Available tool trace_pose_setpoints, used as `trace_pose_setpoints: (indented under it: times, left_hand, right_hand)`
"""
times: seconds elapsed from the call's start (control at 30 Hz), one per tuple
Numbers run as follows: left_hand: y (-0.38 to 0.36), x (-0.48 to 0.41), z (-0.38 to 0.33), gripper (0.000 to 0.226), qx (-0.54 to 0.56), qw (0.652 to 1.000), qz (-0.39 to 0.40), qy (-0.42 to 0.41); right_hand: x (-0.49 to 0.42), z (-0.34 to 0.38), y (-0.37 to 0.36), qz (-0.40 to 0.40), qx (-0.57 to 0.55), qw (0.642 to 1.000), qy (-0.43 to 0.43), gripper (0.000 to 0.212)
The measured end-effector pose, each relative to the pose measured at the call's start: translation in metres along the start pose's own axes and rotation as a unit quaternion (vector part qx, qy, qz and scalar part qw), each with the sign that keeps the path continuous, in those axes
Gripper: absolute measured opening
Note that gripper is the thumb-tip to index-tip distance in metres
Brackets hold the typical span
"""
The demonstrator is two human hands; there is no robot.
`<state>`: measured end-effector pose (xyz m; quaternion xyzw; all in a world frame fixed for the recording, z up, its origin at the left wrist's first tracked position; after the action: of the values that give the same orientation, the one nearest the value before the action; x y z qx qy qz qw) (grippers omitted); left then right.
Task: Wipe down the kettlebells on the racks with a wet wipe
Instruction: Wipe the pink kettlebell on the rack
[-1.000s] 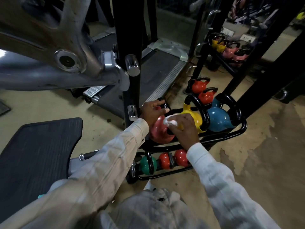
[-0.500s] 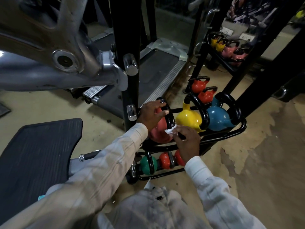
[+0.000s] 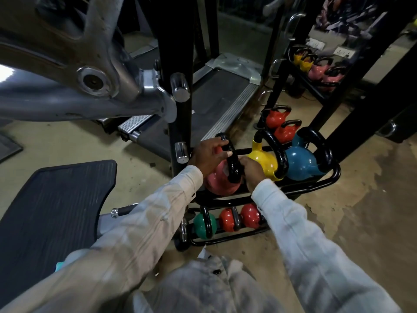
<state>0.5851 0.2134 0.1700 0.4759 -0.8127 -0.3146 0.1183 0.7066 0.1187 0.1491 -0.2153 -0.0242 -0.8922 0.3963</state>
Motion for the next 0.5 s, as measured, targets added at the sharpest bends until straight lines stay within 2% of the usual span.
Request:
trace_pose_setpoints:
  times: [0.07,0.13,0.23,0.3,0.37,0.4,0.43,0.47,0.5]
  left_hand:
    - [0.000,0.000,0.000,0.041,-0.006,1.000,0.003,-0.003]
    - [-0.001,0.001,0.000,0.037,-0.006,1.000,0.000,-0.003]
    - [-0.001,-0.002,0.002,0.026,0.036,0.999,-0.018,0.013]
    - [-0.001,-0.003,0.002,0.022,0.043,0.998,-0.039,0.020]
    - [-0.001,-0.003,0.001,0.021,0.041,0.998,-0.052,0.014]
    - [-0.001,-0.002,0.000,0.020,0.039,0.998,-0.053,0.010]
    - [-0.001,-0.001,-0.002,0.021,0.034,0.998,-0.051,0.006]
    - [-0.002,0.000,-0.002,0.022,0.019,0.998,-0.052,-0.003]
    - [-0.004,0.001,-0.002,0.024,-0.004,0.998,-0.054,-0.014]
  right_hand:
    - [-0.011,0.011,-0.001,0.004,-0.039,0.998,-0.052,0.022]
    - [-0.017,0.023,0.004,0.024,0.001,0.998,-0.051,0.020]
    - [-0.006,0.038,0.010,0.065,0.136,0.984,0.094,0.020]
    - [0.012,0.037,0.010,0.086,0.245,0.936,0.239,0.010]
    - [0.026,0.026,0.011,0.086,0.367,0.839,0.394,0.008]
    - [0.031,0.019,0.012,0.077,0.417,0.789,0.445,0.010]
    - [0.034,0.013,0.013,0.062,0.440,0.759,0.476,0.012]
    - [0.036,0.008,0.016,0.053,0.430,0.758,0.488,0.013]
    - [0.038,0.006,0.019,0.048,0.402,0.775,0.486,0.014]
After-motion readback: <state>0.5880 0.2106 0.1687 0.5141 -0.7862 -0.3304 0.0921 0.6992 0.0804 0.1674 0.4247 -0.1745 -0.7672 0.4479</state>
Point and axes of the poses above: each hand's wrist, its own x-axis away from the middle knuckle, its own y-axis out of the back of the hand, z = x × y, the point moved 4 cm from there along -x, towards the middle knuckle, and after that the axes turned 14 degrees about -x, right-handed, at the moved point
